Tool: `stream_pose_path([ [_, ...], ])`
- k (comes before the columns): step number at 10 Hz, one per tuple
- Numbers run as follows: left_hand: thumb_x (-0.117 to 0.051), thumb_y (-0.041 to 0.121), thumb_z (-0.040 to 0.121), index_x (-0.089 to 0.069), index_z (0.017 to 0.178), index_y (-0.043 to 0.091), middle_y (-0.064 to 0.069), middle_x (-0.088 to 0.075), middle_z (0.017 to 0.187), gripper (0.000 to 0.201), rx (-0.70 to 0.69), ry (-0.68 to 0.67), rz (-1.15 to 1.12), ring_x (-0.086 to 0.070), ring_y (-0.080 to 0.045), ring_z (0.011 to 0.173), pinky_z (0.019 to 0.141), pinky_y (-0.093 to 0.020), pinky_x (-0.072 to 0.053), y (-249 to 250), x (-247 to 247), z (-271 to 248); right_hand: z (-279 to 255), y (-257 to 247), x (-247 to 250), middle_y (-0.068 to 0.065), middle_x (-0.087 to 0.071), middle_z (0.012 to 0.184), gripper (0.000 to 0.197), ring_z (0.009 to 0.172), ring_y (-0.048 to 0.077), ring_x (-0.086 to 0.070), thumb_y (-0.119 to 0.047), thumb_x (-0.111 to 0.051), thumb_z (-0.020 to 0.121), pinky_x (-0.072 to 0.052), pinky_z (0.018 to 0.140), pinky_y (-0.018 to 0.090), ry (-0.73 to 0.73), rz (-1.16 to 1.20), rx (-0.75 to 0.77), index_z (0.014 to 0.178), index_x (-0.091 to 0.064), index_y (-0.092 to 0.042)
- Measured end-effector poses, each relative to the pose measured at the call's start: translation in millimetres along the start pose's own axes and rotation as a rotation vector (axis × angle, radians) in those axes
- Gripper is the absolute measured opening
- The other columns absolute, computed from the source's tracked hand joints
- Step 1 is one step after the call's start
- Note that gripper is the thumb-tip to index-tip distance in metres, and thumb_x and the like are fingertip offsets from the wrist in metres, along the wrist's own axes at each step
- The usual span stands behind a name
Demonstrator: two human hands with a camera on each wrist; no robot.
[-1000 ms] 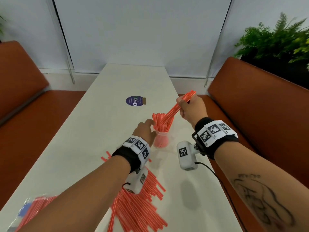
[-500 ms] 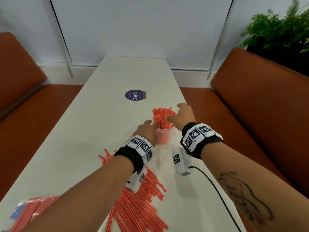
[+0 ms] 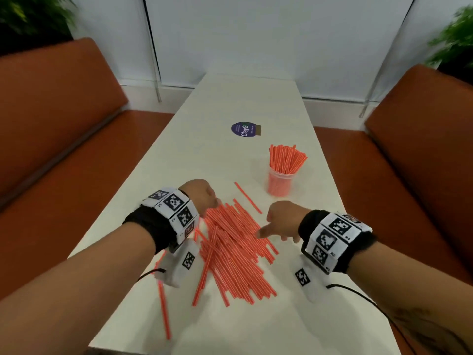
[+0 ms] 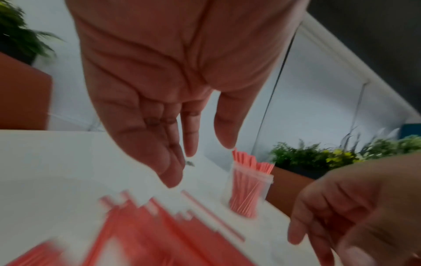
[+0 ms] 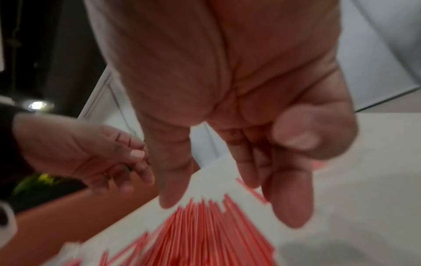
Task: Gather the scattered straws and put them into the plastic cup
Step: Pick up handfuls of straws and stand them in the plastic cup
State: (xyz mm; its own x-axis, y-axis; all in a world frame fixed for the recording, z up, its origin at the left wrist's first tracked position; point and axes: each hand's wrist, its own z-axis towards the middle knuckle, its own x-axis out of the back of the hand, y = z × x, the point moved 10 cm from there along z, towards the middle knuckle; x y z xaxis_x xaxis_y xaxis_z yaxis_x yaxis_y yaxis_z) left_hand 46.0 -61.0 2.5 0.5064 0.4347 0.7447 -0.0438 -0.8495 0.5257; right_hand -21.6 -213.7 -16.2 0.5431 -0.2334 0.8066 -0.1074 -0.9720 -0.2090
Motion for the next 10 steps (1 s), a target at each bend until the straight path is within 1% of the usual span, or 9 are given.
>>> stream_pose_path([
  [1,-0.058,0.022,0.089,-0.047,0.068,0.013,-0.011,-0.053,0.085,0.025,0.083,-0.068,0.080,-0.048,-0.021,0.067,0.056,-0.024,-0.036,-32.2,-23.0,-15.9,13.3,-25.4,-20.6,0.000,-0.039,0.052,0.049,0.040,0.012,-0.036,-0.041,-0.062,0.086,-0.030,0.044,0.021,0.023,-0.067,0.022,0.054,-0.041,-0.011],
  [2,-0.065,0.034,0.084,-0.059,0.082,0.011,-0.011,-0.062,0.089,0.024,0.117,-0.007,0.268,-0.052,-0.020,0.069,0.057,-0.025,-0.037,-50.6,-26.7,-30.7,18.0,-52.4,-40.8,0.000,-0.040,0.054,0.045,0.044,0.012,-0.035,-0.039,-0.066,0.083,-0.030,0.043,0.022,0.016,-0.012,0.069,0.056,-0.042,-0.011],
  [3,-0.071,0.042,0.076,-0.052,0.075,0.014,-0.002,-0.058,0.075,0.033,0.164,-0.001,0.439,-0.048,-0.016,0.061,0.057,-0.024,-0.038,-73.0,-31.8,-43.3,19.7,-67.8,-61.5,0.000,-0.046,0.060,0.042,0.050,0.012,-0.042,-0.037,-0.072,0.078,-0.036,0.047,0.022,-0.013,-0.016,0.088,0.061,-0.043,-0.012],
  [5,-0.069,0.045,0.076,-0.048,0.129,0.009,-0.006,-0.057,0.127,0.067,0.268,-0.123,0.547,-0.058,-0.024,0.113,0.094,-0.032,-0.047,-112.1,-57.0,-50.3,21.8,-72.6,-68.1,0.001,-0.046,0.061,0.047,0.057,0.016,-0.048,-0.038,-0.073,0.076,-0.048,0.062,0.028,-0.037,-0.203,0.047,0.060,-0.039,-0.010],
  [6,-0.066,0.036,0.083,-0.052,0.127,0.005,-0.008,-0.060,0.126,0.055,0.267,-0.155,0.530,-0.059,-0.022,0.115,0.093,-0.028,-0.047,-109.8,-63.8,-49.1,26.3,-71.4,-64.0,0.002,-0.046,0.061,0.046,0.055,0.016,-0.046,-0.036,-0.071,0.079,-0.048,0.066,0.028,-0.019,-0.227,0.033,0.060,-0.039,-0.009],
  [7,-0.063,0.023,0.086,-0.059,0.120,0.003,-0.009,-0.063,0.123,0.039,0.248,-0.146,0.489,-0.064,-0.019,0.098,0.080,-0.023,-0.048,-101.5,-62.3,-43.4,29.4,-69.2,-61.6,0.005,-0.055,0.072,0.035,0.076,0.021,-0.055,-0.033,-0.070,0.081,-0.050,0.079,0.029,0.005,-0.190,0.038,0.074,-0.053,-0.003],
  [8,-0.060,0.016,0.087,-0.061,0.090,0.009,-0.010,-0.064,0.118,0.008,0.214,-0.046,0.349,-0.049,-0.016,0.082,0.072,-0.021,-0.041,-93.5,-64.7,-28.1,30.9,-68.4,-57.8,0.012,-0.066,0.106,0.047,0.095,0.024,-0.063,-0.032,-0.070,0.081,-0.053,0.090,0.033,0.054,-0.139,0.058,0.112,-0.060,0.002],
  [9,-0.053,0.008,0.088,-0.042,0.065,0.013,-0.008,-0.063,0.089,0.026,0.171,0.053,0.183,-0.053,-0.021,0.082,0.074,-0.027,-0.047,-80.7,-60.8,-16.8,31.0,-64.8,-59.4,0.007,-0.063,0.080,0.033,0.072,0.020,-0.060,-0.032,-0.071,0.080,-0.054,0.069,0.028,0.045,-0.128,0.055,0.088,-0.063,-0.001],
  [10,-0.050,-0.002,0.083,-0.050,0.075,0.012,-0.015,-0.067,0.092,0.015,0.113,0.125,-0.007,-0.067,-0.030,0.090,0.083,-0.040,-0.056,-66.9,-55.0,-14.1,31.1,-51.1,-47.8,-0.001,-0.044,0.057,0.043,0.048,0.013,-0.040,-0.037,-0.071,0.079,-0.039,0.050,0.022,0.077,-0.052,0.007,0.058,-0.044,-0.011],
])
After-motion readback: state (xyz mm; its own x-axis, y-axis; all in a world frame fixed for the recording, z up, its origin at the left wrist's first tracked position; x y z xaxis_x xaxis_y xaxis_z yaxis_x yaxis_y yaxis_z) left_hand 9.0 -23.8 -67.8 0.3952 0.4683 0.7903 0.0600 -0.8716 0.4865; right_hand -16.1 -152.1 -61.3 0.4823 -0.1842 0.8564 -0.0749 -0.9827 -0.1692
